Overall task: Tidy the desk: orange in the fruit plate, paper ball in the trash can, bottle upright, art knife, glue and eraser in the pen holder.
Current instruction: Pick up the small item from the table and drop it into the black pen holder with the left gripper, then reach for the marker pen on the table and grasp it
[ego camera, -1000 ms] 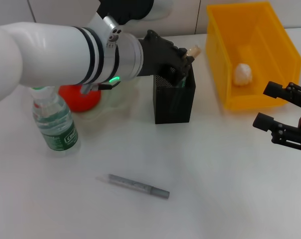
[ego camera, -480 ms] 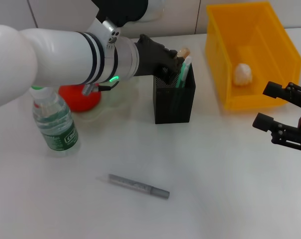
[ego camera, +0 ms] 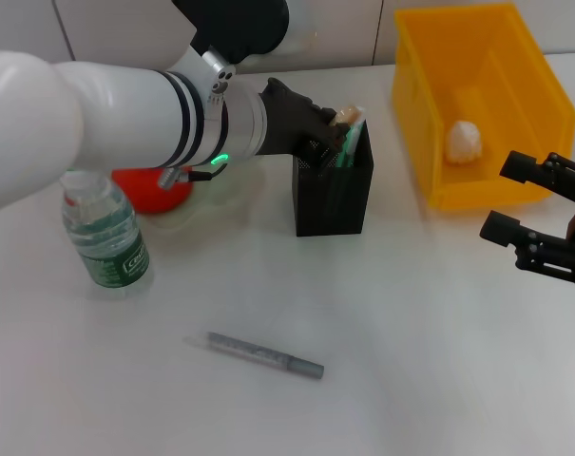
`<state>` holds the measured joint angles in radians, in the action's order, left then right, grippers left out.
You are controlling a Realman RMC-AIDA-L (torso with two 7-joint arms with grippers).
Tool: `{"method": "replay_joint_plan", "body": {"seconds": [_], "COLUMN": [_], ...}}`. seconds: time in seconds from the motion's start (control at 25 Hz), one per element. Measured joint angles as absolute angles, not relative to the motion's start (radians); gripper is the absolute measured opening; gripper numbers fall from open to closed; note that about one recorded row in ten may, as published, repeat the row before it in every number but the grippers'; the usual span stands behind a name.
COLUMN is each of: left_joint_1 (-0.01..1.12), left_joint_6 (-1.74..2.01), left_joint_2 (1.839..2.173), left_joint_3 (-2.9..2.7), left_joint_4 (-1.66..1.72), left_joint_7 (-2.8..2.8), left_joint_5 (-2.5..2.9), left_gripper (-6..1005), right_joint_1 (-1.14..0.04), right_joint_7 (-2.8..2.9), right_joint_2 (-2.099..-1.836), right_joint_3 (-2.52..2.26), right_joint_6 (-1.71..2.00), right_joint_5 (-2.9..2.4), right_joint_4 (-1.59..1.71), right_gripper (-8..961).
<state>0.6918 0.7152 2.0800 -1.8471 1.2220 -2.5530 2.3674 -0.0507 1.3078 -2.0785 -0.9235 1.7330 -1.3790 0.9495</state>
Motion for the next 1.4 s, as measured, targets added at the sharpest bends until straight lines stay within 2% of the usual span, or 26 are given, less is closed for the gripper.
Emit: {"method": "replay_joint_plan", "body": {"seconds": [0.24, 0.8, 1.4], "left_joint_1": [0.693, 0.717, 0.691], "left_joint_6": [0.716, 0.785, 0.909], "left_joint_2": [2.08, 2.08, 2.073], "left_joint_3": [-1.842, -1.812, -1.767], "left_joint_4": [1.213, 1.234, 1.362], "left_joint_7": [-2.56, -2.566, -2.541], "left_joint_5": [2.367, 2.356, 2.363], "left_gripper": [273, 712, 734], "right_joint_1": [-0.052, -0.055, -0.058], "right_joint_7": [1.308, 1.309, 1.309], "right_joint_2": [-2.079, -2.079, -2.079], "right_joint_3": [-0.923, -0.923, -0.923], "right_joint_6": [1.732, 1.729, 1.729], "right_joint_5": [-1.379, -1.379, -1.379], "right_joint_4": [0.951, 0.948, 0.942], "right_gripper": [815, 815, 815]}}
